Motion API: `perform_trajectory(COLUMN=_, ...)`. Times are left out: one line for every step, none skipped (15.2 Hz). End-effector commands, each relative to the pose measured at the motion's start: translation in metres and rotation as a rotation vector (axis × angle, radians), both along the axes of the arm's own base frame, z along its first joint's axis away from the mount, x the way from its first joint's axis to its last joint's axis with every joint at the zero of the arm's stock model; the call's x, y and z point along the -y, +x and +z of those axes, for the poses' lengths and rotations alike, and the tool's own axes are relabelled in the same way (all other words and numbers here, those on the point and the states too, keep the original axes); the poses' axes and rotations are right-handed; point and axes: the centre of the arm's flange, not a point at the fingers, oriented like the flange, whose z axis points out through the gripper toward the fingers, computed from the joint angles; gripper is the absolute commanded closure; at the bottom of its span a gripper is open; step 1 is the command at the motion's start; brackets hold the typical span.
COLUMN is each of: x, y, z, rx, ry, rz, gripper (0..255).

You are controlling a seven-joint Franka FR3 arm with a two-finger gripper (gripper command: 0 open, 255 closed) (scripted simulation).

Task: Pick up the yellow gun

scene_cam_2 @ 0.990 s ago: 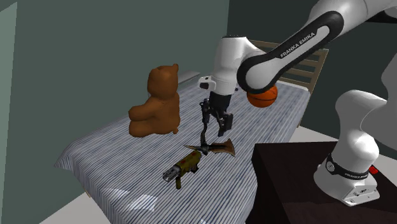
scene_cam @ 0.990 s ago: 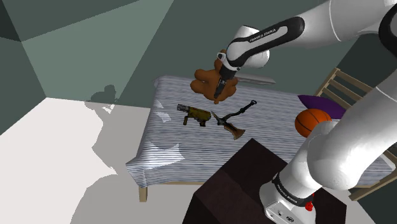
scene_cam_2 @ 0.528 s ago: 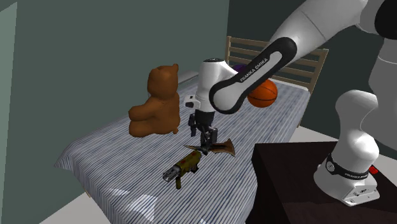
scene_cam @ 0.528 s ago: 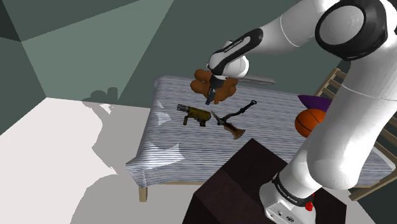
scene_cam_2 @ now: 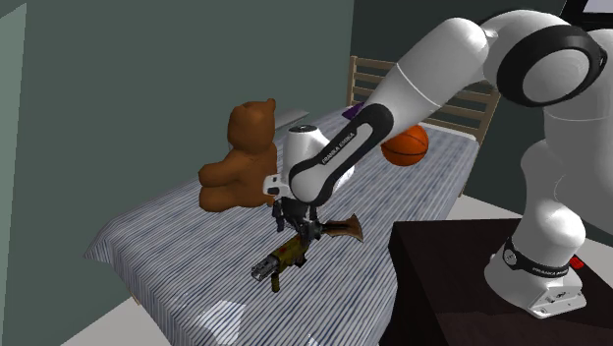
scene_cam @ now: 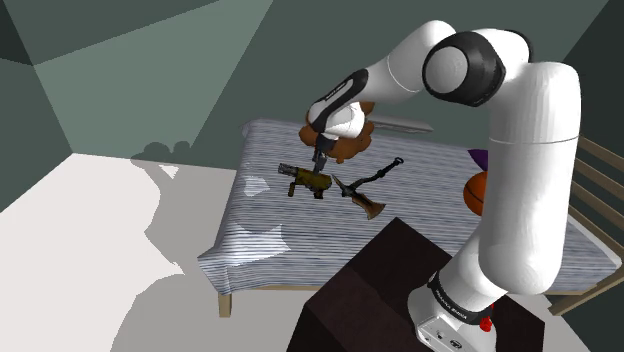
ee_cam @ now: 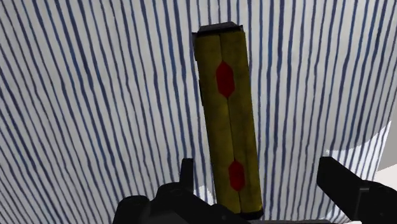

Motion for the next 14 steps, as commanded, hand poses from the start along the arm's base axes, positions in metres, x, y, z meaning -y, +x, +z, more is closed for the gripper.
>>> perform_trajectory(x=0.0, y=0.016, z=-0.019, rx=-0.002, ry=0.001, rz=0.028, gripper=0)
perform_trajectory(x=0.0, y=0.016, z=-0.025, rx=-0.002, ry=0.002, rz=0.028, gripper=0)
perform_trajectory(x=0.0, y=0.016, z=-0.03, rx=-0.002, ry=0.002, rz=0.028, gripper=0)
perform_trajectory(x=0.0, y=0.016, z=-0.035, rx=-0.002, ry=0.002, rz=0.028, gripper=0)
perform_trajectory(x=0.0, y=0.016, z=-0.041, rx=-0.002, ry=0.002, rz=0.028, gripper=0)
perform_trajectory(x=0.0, y=0.016, z=-0.046, rx=-0.002, ry=0.002, rz=0.028, gripper=0)
perform_trajectory(x=0.0, y=0.016, z=-0.051, rx=-0.002, ry=0.002, rz=0.028, gripper=0)
perform_trajectory(x=0.0, y=0.016, z=-0.056, rx=-0.002, ry=0.002, rz=0.028, gripper=0)
perform_trajectory(x=0.0, y=0.016, z=-0.059, rx=-0.002, ry=0.002, rz=0.028, gripper=0)
perform_trajectory(x=0.0, y=0.016, z=-0.059, rx=-0.002, ry=0.001, rz=0.028, gripper=0)
perform_trajectory(x=-0.001, y=0.015, z=-0.059, rx=-0.002, ry=0.002, rz=0.028, gripper=255)
perform_trajectory(x=-0.001, y=0.015, z=-0.059, rx=-0.002, ry=0.002, rz=0.028, gripper=255)
perform_trajectory(x=-0.001, y=0.015, z=-0.059, rx=-0.002, ry=0.002, rz=0.028, gripper=255)
perform_trajectory(x=-0.001, y=0.015, z=-0.059, rx=-0.002, ry=0.002, rz=0.028, gripper=255)
